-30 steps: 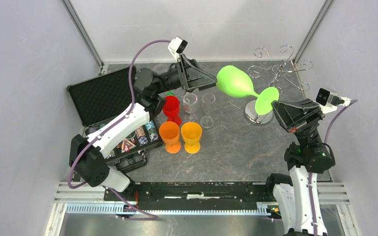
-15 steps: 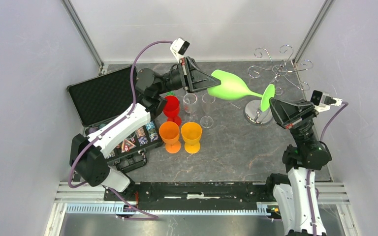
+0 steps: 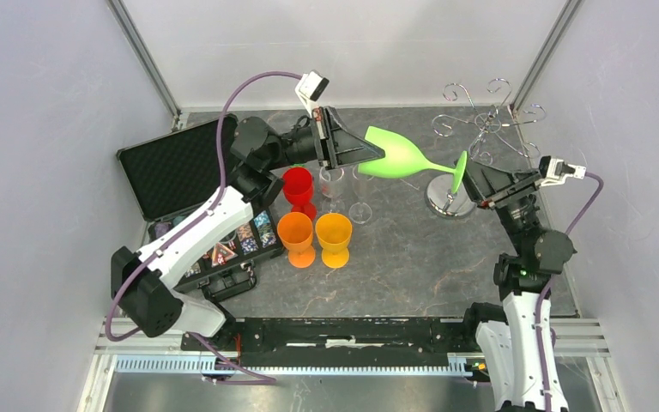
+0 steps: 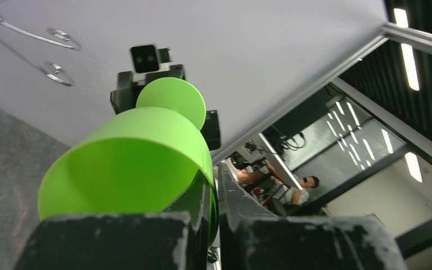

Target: Take the wine glass off the wine glass rack

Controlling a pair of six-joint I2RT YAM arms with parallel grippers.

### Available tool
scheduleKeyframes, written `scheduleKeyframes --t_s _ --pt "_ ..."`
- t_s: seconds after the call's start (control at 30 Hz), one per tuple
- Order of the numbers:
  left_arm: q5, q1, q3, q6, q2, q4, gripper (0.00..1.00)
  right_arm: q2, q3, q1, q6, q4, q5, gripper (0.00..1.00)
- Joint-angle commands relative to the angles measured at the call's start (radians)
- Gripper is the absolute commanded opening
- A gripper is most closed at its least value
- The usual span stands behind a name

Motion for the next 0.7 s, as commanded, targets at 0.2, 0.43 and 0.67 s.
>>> scheduleKeyframes --t_s 0.2,0.43,0.67 --pt "-0.384 -0.126 0.142 0.732 -0.142 -0.926 0.02 -0.074 0.306 0.002 -0.718 -0.795 0.269 0.66" --pt "-0.672 -0.247 0.178 0.899 -0.09 -1.216 0.02 -0.098 0.444 0.003 -0.92 -0.985 0.429 0.66" --pt "-0.889 -0.378 0.238 0.963 0.041 -1.358 0.02 -0.121 0.474 0.002 -0.986 -1.047 0.524 0.65"
